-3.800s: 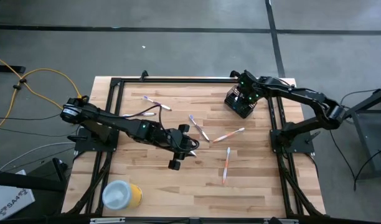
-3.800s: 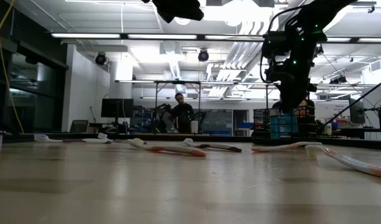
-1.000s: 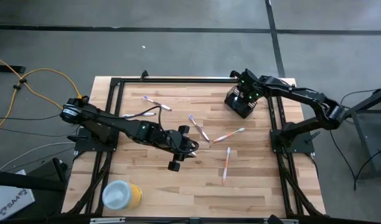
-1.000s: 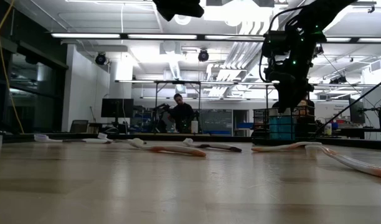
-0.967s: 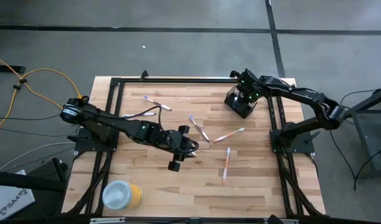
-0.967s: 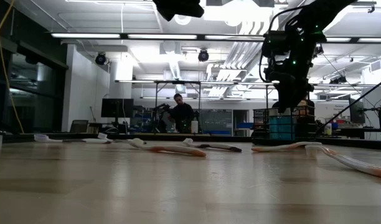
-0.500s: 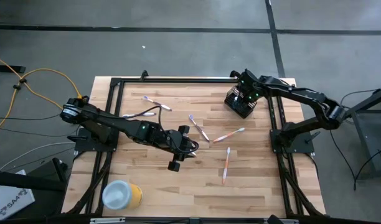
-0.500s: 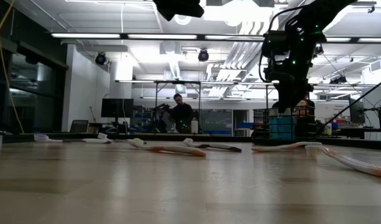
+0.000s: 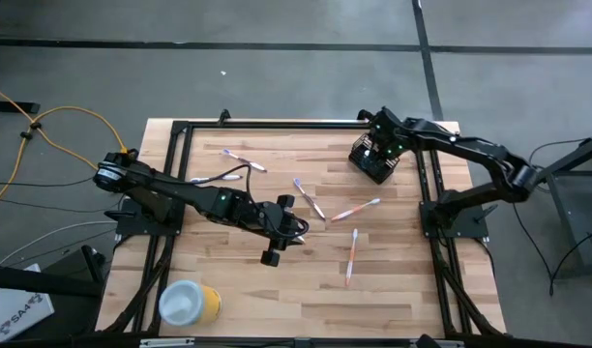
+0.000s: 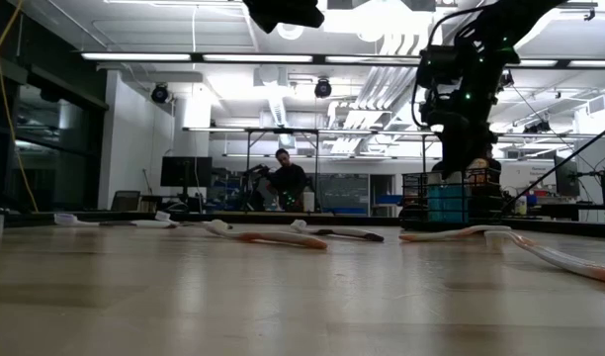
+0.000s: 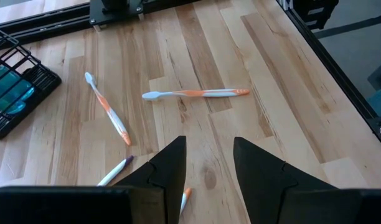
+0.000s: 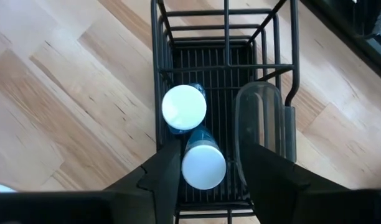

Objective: Pick & Place toothbrushing station
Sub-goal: Put the blue mouthwash bottle into the middle of the black mesh organizer, then put the top orange toothbrush into the left of the black mesh organizer

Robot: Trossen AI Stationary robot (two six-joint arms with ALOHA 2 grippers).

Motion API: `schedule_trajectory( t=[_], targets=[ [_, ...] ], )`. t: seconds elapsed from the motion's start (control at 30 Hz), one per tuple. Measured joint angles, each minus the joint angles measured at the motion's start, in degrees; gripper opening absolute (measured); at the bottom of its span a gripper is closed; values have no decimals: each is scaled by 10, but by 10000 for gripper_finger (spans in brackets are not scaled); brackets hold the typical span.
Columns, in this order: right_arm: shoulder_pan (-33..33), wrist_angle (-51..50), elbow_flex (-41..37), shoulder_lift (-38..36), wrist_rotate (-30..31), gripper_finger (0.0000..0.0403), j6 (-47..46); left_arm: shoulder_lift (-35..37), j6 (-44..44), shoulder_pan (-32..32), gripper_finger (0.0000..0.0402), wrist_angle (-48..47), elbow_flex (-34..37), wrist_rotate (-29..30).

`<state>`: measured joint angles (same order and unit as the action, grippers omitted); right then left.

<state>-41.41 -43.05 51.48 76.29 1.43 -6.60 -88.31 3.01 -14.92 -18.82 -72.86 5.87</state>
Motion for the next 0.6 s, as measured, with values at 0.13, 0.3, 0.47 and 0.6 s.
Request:
schedule_trajectory(
  t=[0.13, 0.3, 0.47, 0.6],
  targets=[
    [0, 0, 0, -17, 0, 161, 0, 0, 0, 0, 129, 4, 0, 0],
    [0, -1, 0, -38, 0, 161, -1, 0, 2, 0, 129, 8, 0, 0],
    [0, -6, 0, -55, -1, 162, -6, 0, 2, 0, 129, 8, 0, 0],
    [0, -6, 0, -73, -5, 162, -7, 0, 1, 0, 129, 9, 0, 0]
  ],
)
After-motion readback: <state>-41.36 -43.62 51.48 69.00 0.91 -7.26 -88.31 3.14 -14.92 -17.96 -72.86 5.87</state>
